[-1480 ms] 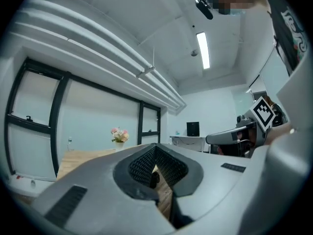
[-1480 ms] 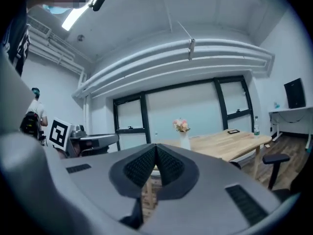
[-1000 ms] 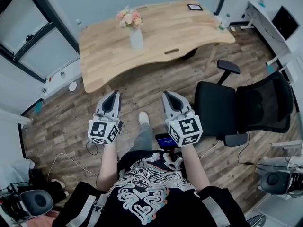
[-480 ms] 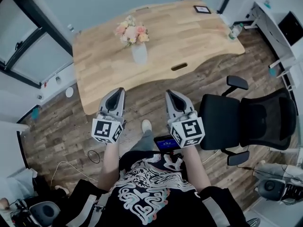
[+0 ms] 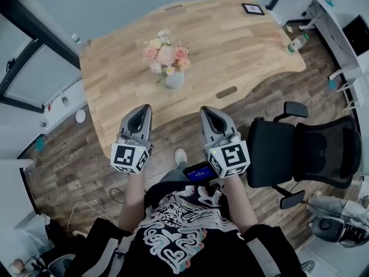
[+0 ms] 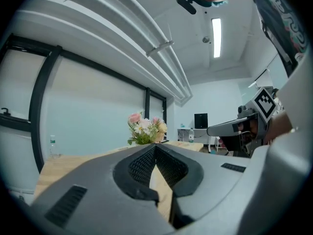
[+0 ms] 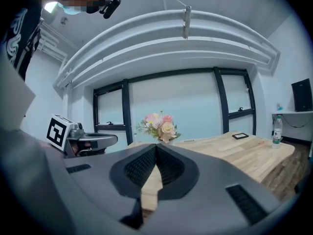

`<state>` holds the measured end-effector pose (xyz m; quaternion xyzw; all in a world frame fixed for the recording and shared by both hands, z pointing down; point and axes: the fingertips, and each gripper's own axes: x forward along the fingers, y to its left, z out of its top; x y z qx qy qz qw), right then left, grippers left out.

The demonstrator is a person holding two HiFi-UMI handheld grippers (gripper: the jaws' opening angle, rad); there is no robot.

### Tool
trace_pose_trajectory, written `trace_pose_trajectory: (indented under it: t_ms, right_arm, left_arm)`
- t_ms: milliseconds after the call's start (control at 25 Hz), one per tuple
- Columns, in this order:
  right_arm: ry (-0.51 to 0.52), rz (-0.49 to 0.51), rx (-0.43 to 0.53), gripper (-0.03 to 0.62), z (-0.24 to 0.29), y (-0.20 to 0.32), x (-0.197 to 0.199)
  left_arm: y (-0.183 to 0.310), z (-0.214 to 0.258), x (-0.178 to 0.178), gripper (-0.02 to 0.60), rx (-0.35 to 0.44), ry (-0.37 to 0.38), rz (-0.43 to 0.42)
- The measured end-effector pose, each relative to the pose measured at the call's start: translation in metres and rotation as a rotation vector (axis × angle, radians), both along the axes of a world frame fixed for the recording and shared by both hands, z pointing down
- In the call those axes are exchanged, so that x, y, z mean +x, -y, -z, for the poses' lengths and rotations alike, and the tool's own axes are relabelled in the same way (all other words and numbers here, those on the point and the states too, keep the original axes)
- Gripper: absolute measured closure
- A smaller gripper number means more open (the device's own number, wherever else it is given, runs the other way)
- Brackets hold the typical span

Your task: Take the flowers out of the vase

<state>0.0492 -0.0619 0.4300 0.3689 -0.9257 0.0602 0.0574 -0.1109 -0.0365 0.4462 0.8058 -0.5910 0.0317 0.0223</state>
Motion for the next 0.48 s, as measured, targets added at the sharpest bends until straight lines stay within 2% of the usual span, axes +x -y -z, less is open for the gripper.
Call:
trace_pose_trajectory:
  t_ms: [160, 480]
  right_arm:
    - [0.007, -0.011, 0.062, 0.589, 0.008, 0.009, -0.006]
    - [-0.022, -0.006, 0.087, 0.589, 0.011, 0.021, -0.015]
  left_arm:
    - [0.013, -0.009, -0.008, 0.578, -0.012, -0.009, -0.009]
    - [0.029, -0.014, -0.017, 0.578, -0.013, 0.003, -0.015]
